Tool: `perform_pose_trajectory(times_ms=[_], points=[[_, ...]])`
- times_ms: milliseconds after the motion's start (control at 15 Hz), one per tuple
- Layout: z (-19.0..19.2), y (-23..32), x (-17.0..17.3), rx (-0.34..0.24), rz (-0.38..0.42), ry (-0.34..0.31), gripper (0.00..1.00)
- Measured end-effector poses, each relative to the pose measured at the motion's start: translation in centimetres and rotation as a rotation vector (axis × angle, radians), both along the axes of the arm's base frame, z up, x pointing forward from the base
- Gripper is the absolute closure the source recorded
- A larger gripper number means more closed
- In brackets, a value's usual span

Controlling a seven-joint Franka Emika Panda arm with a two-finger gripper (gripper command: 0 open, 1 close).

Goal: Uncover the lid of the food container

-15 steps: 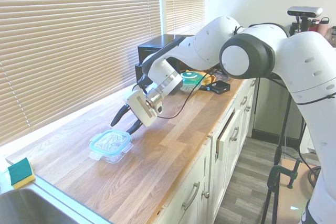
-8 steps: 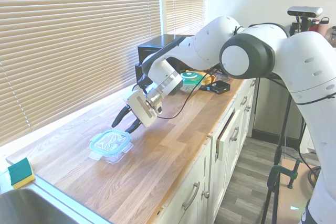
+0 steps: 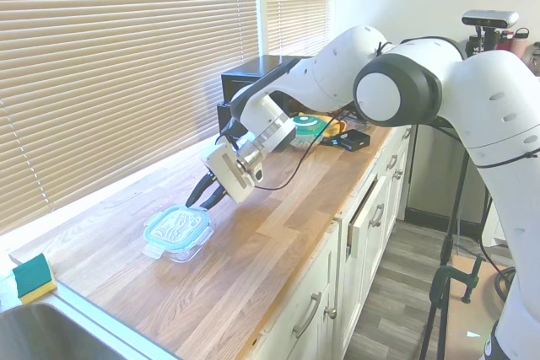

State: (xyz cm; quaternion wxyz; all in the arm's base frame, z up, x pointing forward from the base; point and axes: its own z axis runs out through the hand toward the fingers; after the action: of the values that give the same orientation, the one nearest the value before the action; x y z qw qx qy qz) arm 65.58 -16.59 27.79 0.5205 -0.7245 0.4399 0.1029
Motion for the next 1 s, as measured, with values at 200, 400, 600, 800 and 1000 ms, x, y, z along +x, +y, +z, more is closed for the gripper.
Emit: perform_pose_trajectory(times_ms=[200, 400, 600, 800, 1000], points=[[-0.2, -0.1, -0.2, 0.001, 0.003, -0.003, 1.00], [-0.2, -0.2, -0.3, 0.002, 0.007, -0.006, 1.00], [0.6, -0.5, -0.3, -0.001, 0.006, -0.019, 1.00], [3.1, -0.2, -0.6, -0.010, 0.010, -0.051, 1.00], [6.7, 1.9, -1.5, -0.029, 0.039, -0.089, 1.00]])
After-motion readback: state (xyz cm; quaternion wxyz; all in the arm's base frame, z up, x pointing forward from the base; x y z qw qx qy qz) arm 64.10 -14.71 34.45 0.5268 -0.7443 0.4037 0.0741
